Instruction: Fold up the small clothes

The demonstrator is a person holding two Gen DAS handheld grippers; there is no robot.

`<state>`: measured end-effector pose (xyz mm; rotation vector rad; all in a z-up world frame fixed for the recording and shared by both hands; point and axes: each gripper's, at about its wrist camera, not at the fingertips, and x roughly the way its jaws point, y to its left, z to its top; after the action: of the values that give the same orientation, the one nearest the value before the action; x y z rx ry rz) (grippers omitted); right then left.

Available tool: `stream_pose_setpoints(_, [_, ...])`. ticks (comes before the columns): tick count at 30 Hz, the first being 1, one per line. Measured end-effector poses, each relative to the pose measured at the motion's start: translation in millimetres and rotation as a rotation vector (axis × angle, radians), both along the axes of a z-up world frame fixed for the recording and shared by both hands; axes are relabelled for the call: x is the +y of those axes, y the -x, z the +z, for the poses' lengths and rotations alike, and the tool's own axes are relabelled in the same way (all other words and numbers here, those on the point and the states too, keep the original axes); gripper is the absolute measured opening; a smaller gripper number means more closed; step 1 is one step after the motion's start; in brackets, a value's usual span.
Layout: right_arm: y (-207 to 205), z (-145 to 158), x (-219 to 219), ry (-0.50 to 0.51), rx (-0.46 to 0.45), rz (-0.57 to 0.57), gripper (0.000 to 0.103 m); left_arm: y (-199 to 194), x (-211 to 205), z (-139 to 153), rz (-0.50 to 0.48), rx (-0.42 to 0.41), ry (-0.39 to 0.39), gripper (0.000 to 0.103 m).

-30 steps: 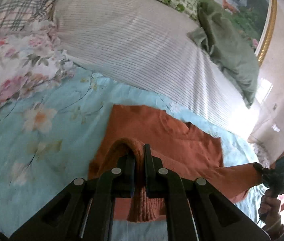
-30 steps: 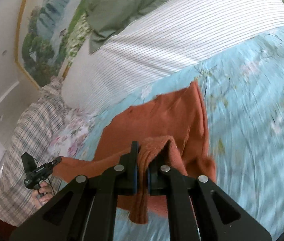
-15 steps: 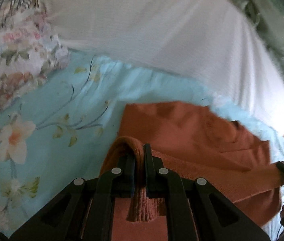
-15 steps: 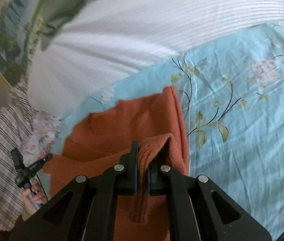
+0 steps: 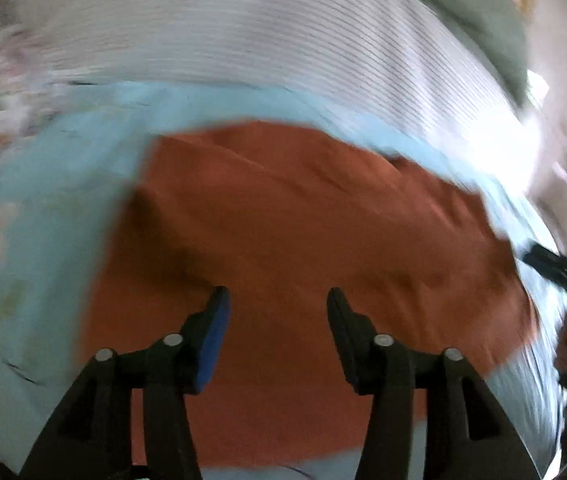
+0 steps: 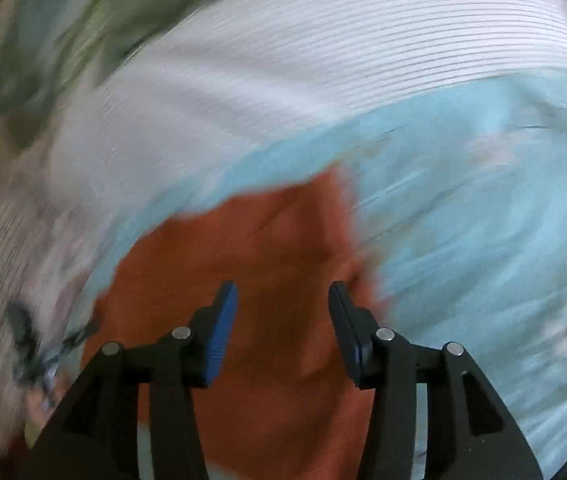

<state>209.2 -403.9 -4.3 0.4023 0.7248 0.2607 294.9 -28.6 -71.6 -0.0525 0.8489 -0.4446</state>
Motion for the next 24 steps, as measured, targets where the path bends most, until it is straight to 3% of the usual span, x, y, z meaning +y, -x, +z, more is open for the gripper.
stream_pose_setpoints(2, [-8,-12,35,0.071,0.049,0.141,0.048,6,-28,-13,-0.07,0.027,-0.056,0.06])
stream_pose_setpoints(4, [-18,-26,57,0.18,0.106,0.2,0.048,3,-47,-23,-0.091,0.002,-0.158,0.062])
stream_pose_setpoints(9, [-53,-25,40,0.296,0.117,0.099,0.041,-49,-45,-19,-0.03,0.008,-0.206,0.064])
stream_pose_setpoints(14, [-81,2,-7,0.237,0.024,-0.098,0.041,-114,-28,2,0.13,-0.029,-0.23,0.065])
stream_pose_setpoints(17, [-80,19,-33,0.171,-0.057,-0.225,0.042,-143,-5,13,0.239,-0.025,-0.173,0.066])
stream_pose_setpoints(21, [-65,28,-62,0.09,-0.087,-0.347,0.044,-150,31,22,0.385,-0.02,-0.129,0.073])
stream_pose_setpoints(24, [-48,25,-67,0.064,-0.081,-0.348,0.044,-134,50,22,0.415,-0.019,-0.089,0.074])
